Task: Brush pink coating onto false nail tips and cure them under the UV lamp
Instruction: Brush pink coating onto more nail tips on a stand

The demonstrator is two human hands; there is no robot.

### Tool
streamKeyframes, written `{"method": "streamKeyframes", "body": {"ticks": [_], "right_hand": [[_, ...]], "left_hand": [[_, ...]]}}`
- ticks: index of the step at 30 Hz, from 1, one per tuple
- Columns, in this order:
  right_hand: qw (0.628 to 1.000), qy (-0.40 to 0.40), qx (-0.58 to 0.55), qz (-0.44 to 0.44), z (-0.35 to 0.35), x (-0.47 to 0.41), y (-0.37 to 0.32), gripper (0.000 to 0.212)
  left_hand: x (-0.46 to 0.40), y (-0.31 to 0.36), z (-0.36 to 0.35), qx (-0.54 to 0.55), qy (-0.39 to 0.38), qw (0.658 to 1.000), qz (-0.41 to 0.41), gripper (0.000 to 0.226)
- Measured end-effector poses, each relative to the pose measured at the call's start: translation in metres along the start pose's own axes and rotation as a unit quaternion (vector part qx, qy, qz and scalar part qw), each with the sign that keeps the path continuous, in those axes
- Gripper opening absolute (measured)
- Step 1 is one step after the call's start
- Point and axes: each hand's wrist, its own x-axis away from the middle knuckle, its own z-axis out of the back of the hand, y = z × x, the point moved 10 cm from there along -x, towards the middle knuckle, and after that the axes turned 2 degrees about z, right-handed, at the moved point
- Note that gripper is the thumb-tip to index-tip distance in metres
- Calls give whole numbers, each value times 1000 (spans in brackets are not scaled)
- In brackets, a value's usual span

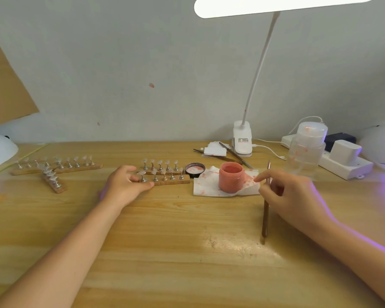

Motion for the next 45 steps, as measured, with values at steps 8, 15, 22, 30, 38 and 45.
{"method": "streamKeyframes", "body": {"ticks": [8,15,22,30,38,45], "right_hand": [[968,137,-64,202,28,14,-41,19],[959,192,-89,190,39,14,-35,21],[965,218,-128,64,47,8,-11,34],[950,223,-208,73,50,5,-9,16],[935,198,-293,33,42,2,3,39],[929,165,-323,-69,32,-2,18,31]], "left_hand": [[0,4,-1,-45,-50,997,-33,34],[2,22,34,-12,-121,990,-77,25],[27,63,26,100,-199,968,-117,18],[87,93,-83,54,-283,939,-186,23],[102,92,-94,-23,-185,947,-260,27],[104,93,-97,-16,-190,941,-280,22]]}}
